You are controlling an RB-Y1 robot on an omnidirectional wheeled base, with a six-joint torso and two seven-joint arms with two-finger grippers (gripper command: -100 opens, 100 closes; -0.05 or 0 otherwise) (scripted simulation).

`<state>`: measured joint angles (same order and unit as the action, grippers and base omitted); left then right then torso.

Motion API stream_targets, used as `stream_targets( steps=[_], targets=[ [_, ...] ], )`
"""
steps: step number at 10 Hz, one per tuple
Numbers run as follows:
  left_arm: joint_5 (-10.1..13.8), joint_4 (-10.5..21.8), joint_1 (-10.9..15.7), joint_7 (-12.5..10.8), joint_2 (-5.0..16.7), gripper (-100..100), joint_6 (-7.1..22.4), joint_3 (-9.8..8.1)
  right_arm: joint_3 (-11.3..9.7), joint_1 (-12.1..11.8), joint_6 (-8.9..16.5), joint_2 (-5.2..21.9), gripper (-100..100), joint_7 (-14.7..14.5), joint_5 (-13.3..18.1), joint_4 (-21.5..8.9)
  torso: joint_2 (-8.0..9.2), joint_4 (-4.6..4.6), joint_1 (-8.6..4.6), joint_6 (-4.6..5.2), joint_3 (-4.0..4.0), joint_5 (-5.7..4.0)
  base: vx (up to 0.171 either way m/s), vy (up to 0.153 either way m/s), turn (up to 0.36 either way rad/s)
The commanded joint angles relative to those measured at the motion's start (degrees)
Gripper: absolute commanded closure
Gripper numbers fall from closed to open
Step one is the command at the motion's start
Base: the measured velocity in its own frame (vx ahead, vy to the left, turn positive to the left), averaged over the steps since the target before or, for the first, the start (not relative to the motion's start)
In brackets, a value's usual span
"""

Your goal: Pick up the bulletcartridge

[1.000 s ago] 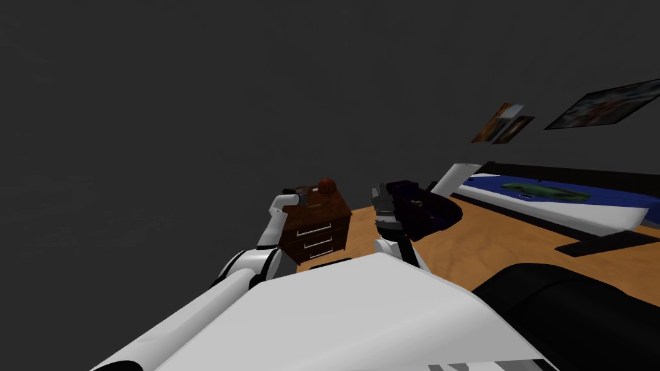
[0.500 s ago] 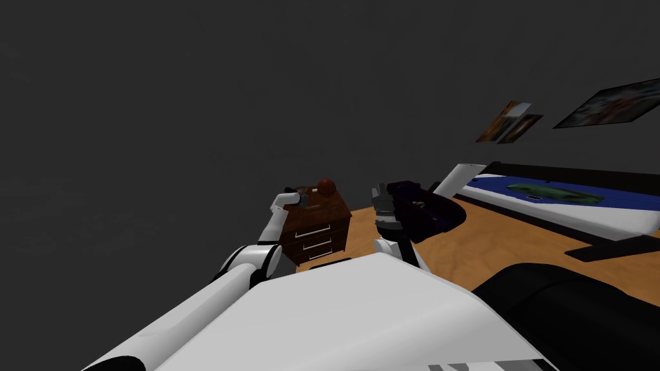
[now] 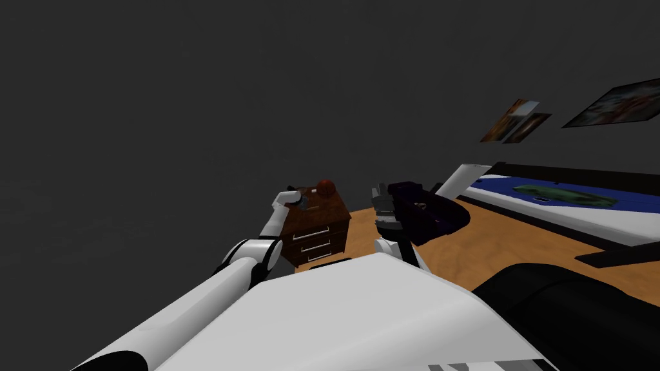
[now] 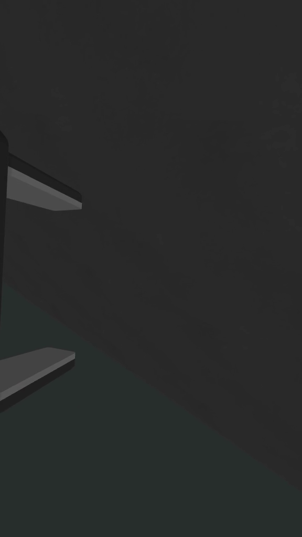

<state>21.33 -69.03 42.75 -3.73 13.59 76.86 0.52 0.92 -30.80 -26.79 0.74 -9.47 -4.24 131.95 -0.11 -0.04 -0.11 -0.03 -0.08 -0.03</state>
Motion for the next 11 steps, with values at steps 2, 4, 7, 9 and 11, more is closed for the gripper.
stream_targets(
  steps=[2,4,7,9,11],
  targets=[
    [0.9,3.9,2.7,-1.1,0.5,-100,4.6,0.76,0.0,0.0,0.0,0.0,0,0.0,0.0,0.0,-0.01,0.00,0.01,0.00,0.00,0.00,0.048,-0.040,0.029],
    [1.3,6.1,3.7,-1.5,0.8,-100,7.1,1.05,0.0,0.0,0.0,0.0,0,0.0,0.0,0.0,-0.05,-0.02,-0.02,0.00,-0.04,0.00,0.037,-0.033,0.016],
    [1.9,8.9,5.3,-2.2,1.2,-100,10.2,1.54,0.0,0.0,0.0,0.0,0,0.0,0.0,0.0,0.05,0.01,0.03,-0.01,0.03,0.01,0.027,-0.029,0.019],
    [2.3,10.7,6.3,-2.6,1.6,-100,12.2,1.87,0.0,0.0,0.0,0.0,0,0.0,0.0,0.0,-0.05,-0.01,0.00,0.00,-0.03,0.00,0.047,-0.035,0.015],
    [2.4,11.6,6.8,-2.5,1.7,-100,12.1,1.86,0.0,0.0,0.0,0.0,0,0.0,0.0,0.0,-0.01,-0.01,0.01,0.00,-0.01,0.00,0.023,-0.024,0.009]
  ],
)
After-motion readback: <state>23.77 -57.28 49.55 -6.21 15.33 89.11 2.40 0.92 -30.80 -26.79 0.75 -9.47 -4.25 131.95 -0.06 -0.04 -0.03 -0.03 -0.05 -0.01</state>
